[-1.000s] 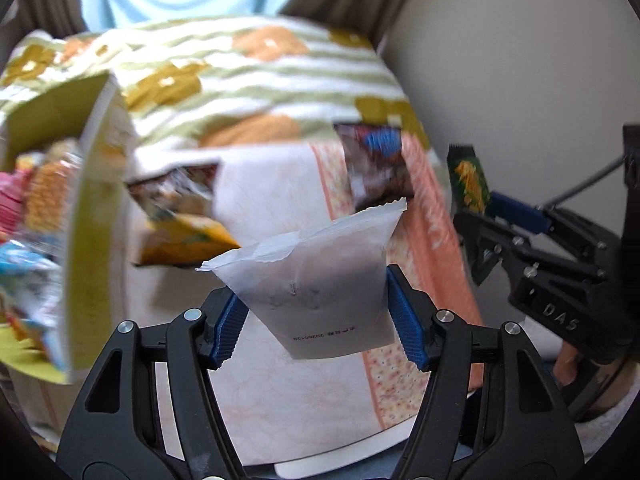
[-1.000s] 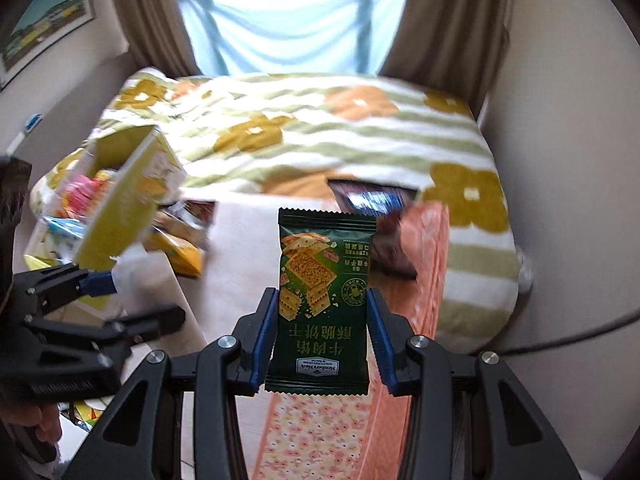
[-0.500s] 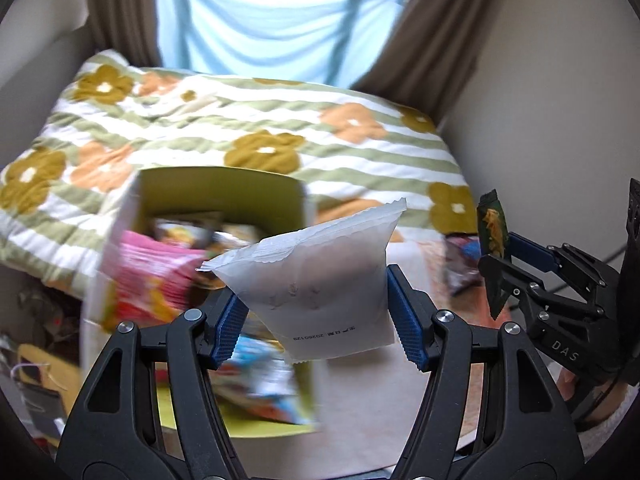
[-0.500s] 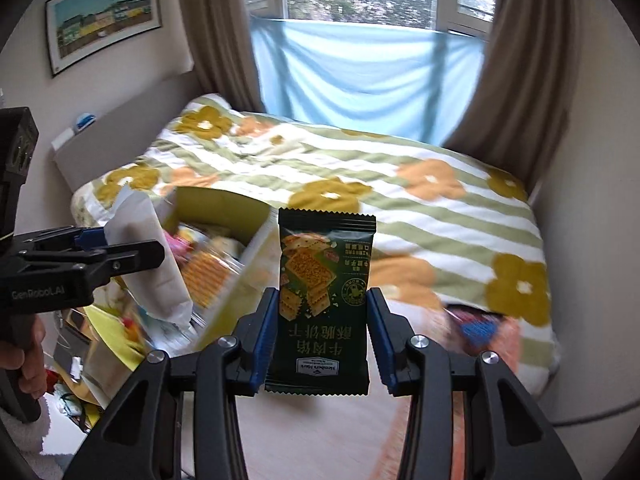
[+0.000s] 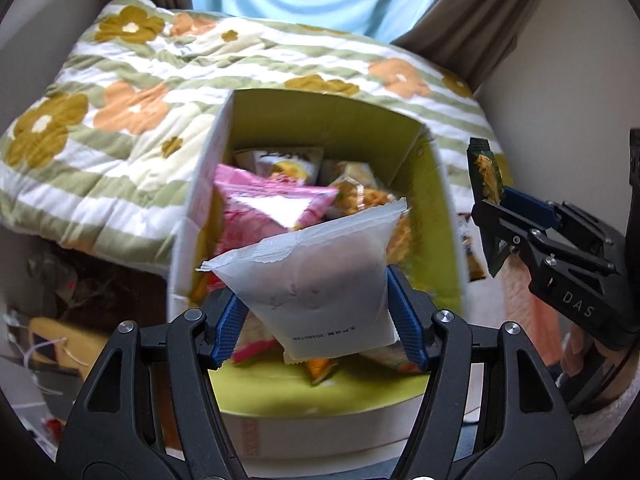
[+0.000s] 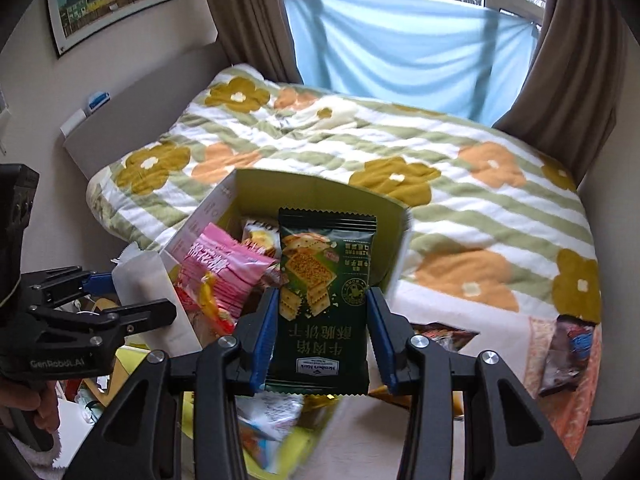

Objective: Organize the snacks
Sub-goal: 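Carry both packets over the yellow box and open both tools to drop them, then move both tools back over the last two snack bags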

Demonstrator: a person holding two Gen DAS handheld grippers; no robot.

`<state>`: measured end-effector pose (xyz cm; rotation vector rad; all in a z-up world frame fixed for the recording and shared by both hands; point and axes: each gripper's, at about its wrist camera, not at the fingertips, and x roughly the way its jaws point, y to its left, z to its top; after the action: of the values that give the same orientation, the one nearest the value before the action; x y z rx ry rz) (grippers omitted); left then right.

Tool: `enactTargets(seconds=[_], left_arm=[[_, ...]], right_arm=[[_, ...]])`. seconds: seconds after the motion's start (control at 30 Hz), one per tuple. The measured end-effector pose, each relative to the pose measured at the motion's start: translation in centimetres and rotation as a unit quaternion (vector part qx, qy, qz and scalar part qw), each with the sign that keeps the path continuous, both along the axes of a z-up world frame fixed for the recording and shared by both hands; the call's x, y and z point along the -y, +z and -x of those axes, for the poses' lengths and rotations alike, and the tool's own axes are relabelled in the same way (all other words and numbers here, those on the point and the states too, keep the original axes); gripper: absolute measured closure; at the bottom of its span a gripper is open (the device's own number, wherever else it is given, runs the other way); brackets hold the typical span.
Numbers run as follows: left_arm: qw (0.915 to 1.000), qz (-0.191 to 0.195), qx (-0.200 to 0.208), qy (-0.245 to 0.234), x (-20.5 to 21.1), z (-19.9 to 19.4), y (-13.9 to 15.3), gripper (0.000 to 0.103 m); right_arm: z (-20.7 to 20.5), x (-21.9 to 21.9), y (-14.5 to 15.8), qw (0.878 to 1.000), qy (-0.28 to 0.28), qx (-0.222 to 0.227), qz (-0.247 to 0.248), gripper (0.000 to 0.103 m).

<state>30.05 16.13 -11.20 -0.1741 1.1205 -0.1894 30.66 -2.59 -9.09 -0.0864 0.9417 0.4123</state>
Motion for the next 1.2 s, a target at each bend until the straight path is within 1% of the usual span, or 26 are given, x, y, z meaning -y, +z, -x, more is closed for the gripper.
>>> enactTargets(seconds=[0.1, 0.23, 0.3, 0.33, 0.4, 0.43, 0.5, 0.6, 0.73, 0.83, 0.9, 0.93, 0.97, 1.03, 1.2], left_arm=[[0.9999, 0.008, -0.008, -0.003, -0.6, 0.0, -0.5, 0.041], [0.9997, -0.011, -0.022, -0.001, -0.8, 0.1, -1.2, 0.041], [0.9991, -0.016, -0.038, 0.005, -0.8, -0.2, -1.9, 0.038], [0.9990, -0.016, -0.040, 0.008, -1.0, -0.4, -2.1, 0.034], [0.9988, -0.025, -0.041, 0.014, -1.2, -0.5, -2.2, 0.004], [0.9988, -0.033, -0.030, 0.018, -1.4, -0.4, -1.9, 0.000], [0.9990, -0.038, -0.017, 0.020, -1.6, -0.1, -1.6, 0.000], [0.9990, -0.032, -0.012, 0.029, -2.3, 0.3, -1.5, 0.000], [0.9984, -0.014, -0.020, 0.051, -3.6, 0.7, -2.1, 0.000], [0.9980, -0.009, -0.028, 0.056, -4.0, 1.0, -2.5, 0.000], [0.9978, -0.014, -0.028, 0.059, -4.0, 1.2, -2.6, 0.000], [0.9977, -0.014, -0.028, 0.060, -4.1, 1.4, -2.6, 0.000], [0.9978, -0.010, -0.028, 0.059, -4.1, 1.5, -2.7, 0.000], [0.9980, -0.008, -0.025, 0.058, -4.0, 1.7, -2.7, 0.000], [0.9990, -0.011, -0.023, 0.037, -3.1, 1.8, -2.8, 0.000]], right_arm=[[-0.2, -1.0, -0.6, 1.000, -0.003, -0.014, 0.002, 0.063], [-0.5, -1.8, -0.8, 1.000, 0.000, -0.024, 0.011, 0.063], [-0.5, -2.0, -0.9, 0.999, 0.004, -0.028, 0.015, 0.063], [-0.7, -2.1, -1.1, 0.999, 0.006, -0.031, 0.015, 0.063], [-1.0, -2.2, -1.5, 0.999, 0.008, -0.037, 0.010, 0.063], [-1.2, -2.4, -1.7, 0.999, 0.007, -0.041, 0.007, 0.063], [-1.2, -2.5, -1.8, 0.999, 0.008, -0.045, 0.002, 0.063], [-1.2, -2.8, -2.3, 0.998, 0.019, -0.054, 0.005, 0.063], [-1.5, -3.6, -3.1, 0.997, 0.038, -0.064, 0.010, 0.063], [-1.9, -4.2, -3.5, 0.997, 0.038, -0.070, -0.007, 0.063], [-2.4, -4.5, -3.8, 0.996, 0.036, -0.082, -0.030, 0.057], [-2.4, -4.6, -3.8, 0.995, 0.034, -0.082, -0.037, 0.044], [-2.4, -4.7, -3.8, 0.995, 0.032, -0.082, -0.040, 0.028], [-2.0, -4.8, -3.7, 0.995, 0.030, -0.078, -0.046, 0.016], [-1.3, -4.5, -3.4, 0.996, 0.020, -0.074, -0.035, 0.016]])
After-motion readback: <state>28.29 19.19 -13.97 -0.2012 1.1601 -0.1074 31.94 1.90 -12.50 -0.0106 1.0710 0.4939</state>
